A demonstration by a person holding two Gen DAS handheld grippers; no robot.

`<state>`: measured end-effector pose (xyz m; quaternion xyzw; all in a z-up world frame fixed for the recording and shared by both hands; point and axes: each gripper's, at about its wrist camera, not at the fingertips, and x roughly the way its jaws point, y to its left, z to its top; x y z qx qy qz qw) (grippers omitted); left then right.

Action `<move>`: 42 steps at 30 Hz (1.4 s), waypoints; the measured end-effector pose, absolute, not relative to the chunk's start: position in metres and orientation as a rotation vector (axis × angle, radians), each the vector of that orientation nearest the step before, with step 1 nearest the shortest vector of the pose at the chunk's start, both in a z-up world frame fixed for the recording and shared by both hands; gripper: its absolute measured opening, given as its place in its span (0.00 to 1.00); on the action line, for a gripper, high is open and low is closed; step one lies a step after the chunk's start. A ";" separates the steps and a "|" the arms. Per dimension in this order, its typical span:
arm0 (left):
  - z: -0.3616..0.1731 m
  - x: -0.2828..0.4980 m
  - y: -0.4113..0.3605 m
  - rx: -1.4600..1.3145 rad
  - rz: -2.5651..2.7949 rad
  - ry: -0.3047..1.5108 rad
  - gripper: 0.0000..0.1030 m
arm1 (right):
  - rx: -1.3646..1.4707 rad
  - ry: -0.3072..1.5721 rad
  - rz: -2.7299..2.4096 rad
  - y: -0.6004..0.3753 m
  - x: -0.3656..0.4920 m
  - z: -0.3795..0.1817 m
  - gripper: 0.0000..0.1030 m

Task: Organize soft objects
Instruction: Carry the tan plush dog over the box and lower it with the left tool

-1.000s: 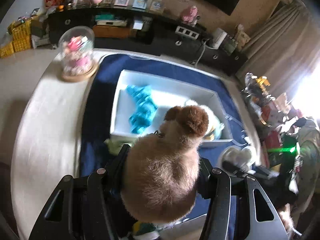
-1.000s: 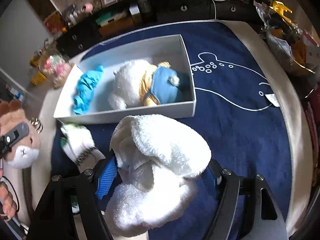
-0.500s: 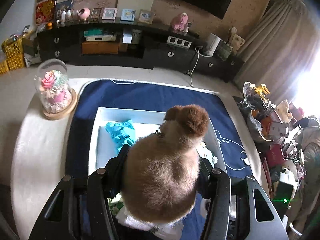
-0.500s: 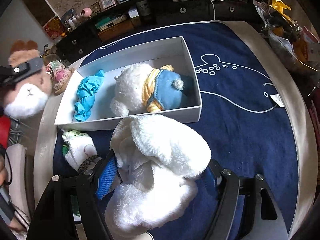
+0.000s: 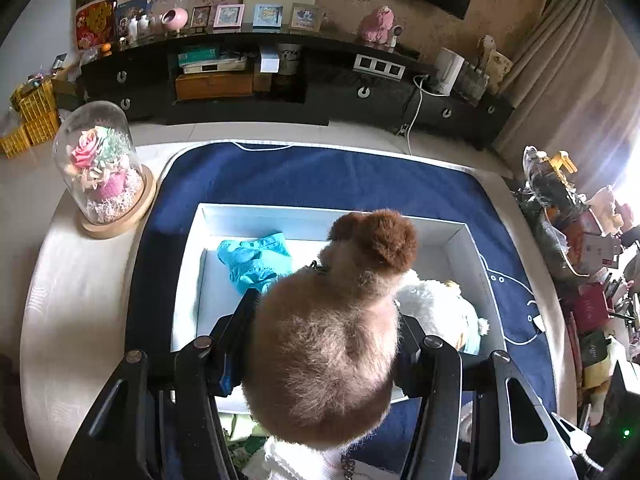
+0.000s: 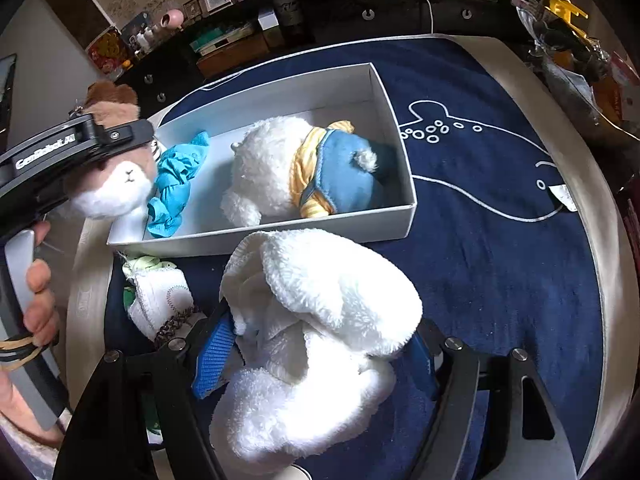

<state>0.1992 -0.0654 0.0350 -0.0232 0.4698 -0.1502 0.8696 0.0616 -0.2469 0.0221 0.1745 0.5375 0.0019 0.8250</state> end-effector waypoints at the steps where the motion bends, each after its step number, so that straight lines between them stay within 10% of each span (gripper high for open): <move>1: 0.033 0.200 -0.065 -0.045 -0.308 0.983 0.55 | 0.370 1.145 0.006 -0.246 0.061 0.022 1.00; 42: 0.055 0.196 -0.027 -0.109 -0.208 0.922 0.69 | 0.414 1.116 -0.005 -0.259 0.060 0.027 1.00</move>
